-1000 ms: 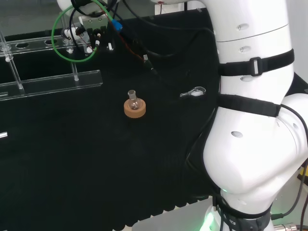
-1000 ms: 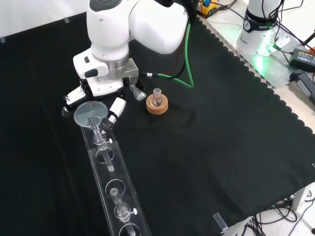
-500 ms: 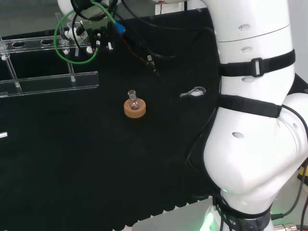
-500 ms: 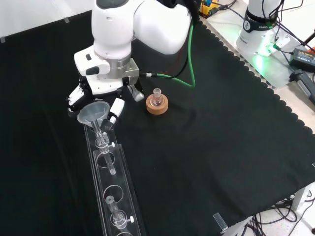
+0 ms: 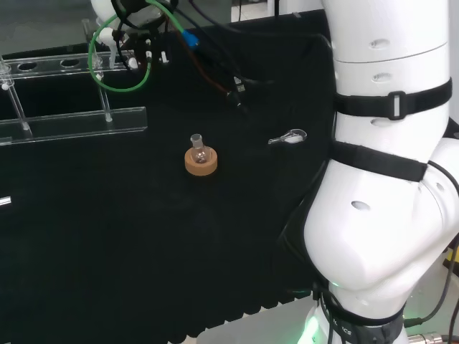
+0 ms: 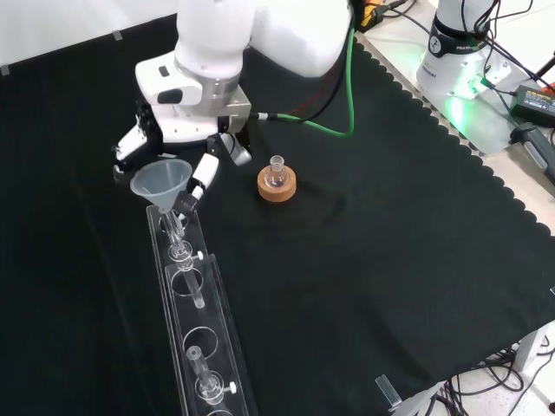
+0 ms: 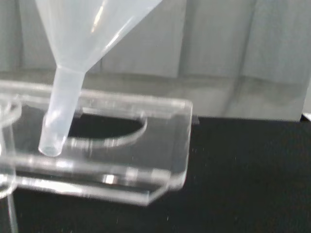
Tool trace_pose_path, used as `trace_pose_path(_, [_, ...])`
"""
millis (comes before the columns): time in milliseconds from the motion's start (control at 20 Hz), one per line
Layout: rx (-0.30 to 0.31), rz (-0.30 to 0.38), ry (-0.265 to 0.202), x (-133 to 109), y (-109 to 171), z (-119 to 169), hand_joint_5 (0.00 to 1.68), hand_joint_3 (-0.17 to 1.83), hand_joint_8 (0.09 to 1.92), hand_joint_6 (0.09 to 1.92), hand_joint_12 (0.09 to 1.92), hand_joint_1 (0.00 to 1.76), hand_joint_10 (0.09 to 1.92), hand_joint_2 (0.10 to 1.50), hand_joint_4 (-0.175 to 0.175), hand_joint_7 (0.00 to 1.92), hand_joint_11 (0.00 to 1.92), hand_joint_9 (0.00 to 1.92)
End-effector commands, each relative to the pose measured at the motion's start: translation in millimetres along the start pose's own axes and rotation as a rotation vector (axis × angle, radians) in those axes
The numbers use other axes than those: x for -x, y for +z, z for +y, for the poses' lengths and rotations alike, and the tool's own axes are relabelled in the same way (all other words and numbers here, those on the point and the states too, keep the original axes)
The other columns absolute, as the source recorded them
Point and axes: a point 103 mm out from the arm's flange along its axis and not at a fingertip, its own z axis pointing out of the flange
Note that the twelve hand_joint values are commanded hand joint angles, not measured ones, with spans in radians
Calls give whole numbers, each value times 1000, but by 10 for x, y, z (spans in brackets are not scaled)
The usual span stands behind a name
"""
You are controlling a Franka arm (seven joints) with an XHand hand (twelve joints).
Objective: Pick up the funnel from the transparent funnel stand.
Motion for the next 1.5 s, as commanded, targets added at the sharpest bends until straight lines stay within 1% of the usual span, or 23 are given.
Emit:
trace_pose_path(50, [153,-76,-13,32,-792,105,978,750,1280,1215,980,1141,954,763,-175,1389,1920,1805])
trace_pose_path(200, [197,-115,-16,69,-1121,106,982,756,1278,1212,973,1141,955,758,-175,1391,1920,1808])
trace_pose_path(250, [213,-137,-20,114,-1322,88,984,759,1277,1211,969,1142,956,756,-175,1392,1920,1809])
trace_pose_path(300, [221,-150,-23,149,-1455,67,985,761,1277,1210,967,1142,956,754,-175,1393,1920,1809])
trace_pose_path(350, [222,-157,-25,213,-1636,30,986,762,1277,1209,966,1143,956,753,-175,1394,1920,1809])
trace_pose_path(450, [210,-170,-15,319,-1895,-42,987,765,1276,1208,964,1143,957,751,-175,1395,1920,1811])
trace_pose_path(500, [190,-178,2,397,-2041,-85,988,766,1276,1208,963,1143,957,750,-175,1396,1920,1811])
trace_pose_path(600, [159,-176,55,590,-2312,-198,992,775,1269,1205,957,1144,959,744,-175,1402,1920,1813])
trace_pose_path(750, [134,-180,126,854,-2568,-410,995,780,1265,1203,953,1145,959,740,-175,1406,1920,1814])
trace_pose_path(800, [127,-185,138,930,-2624,-489,996,781,1264,1203,952,1145,959,739,-175,1407,1919,1814])
trace_pose_path(850, [125,-187,140,993,-2667,-563,996,783,1264,1202,951,1145,959,738,-175,1407,1918,1814])
trace_pose_path(950, [125,-186,125,1088,-2723,-686,997,784,1263,1202,950,1145,959,737,-175,1408,1916,1814])
trace_pose_path(1000, [122,-181,86,1194,-2768,-799,998,786,1263,1201,949,1146,959,736,-175,1408,1915,1814])
trace_pose_path(1050, [122,-178,63,1245,-2786,-859,999,787,1262,1201,948,1146,959,735,-175,1408,1915,1814])
trace_pose_path(1150, [121,-182,19,1314,-2803,-947,999,789,1261,1200,947,1146,959,733,-175,1409,1913,1815])
trace_pose_path(1250, [114,-173,-15,1401,-2802,-1038,1000,790,1261,1200,947,1146,959,732,-175,1409,1913,1815])
trace_pose_path(1350, [100,-145,-43,1392,-2799,-1157,1001,792,1260,1199,946,1146,959,731,-175,1409,1912,1816])
trace_pose_path(1500, [95,-91,-56,1303,-2810,-1218,1001,794,1259,1199,945,1147,959,730,-175,1409,1911,1816])
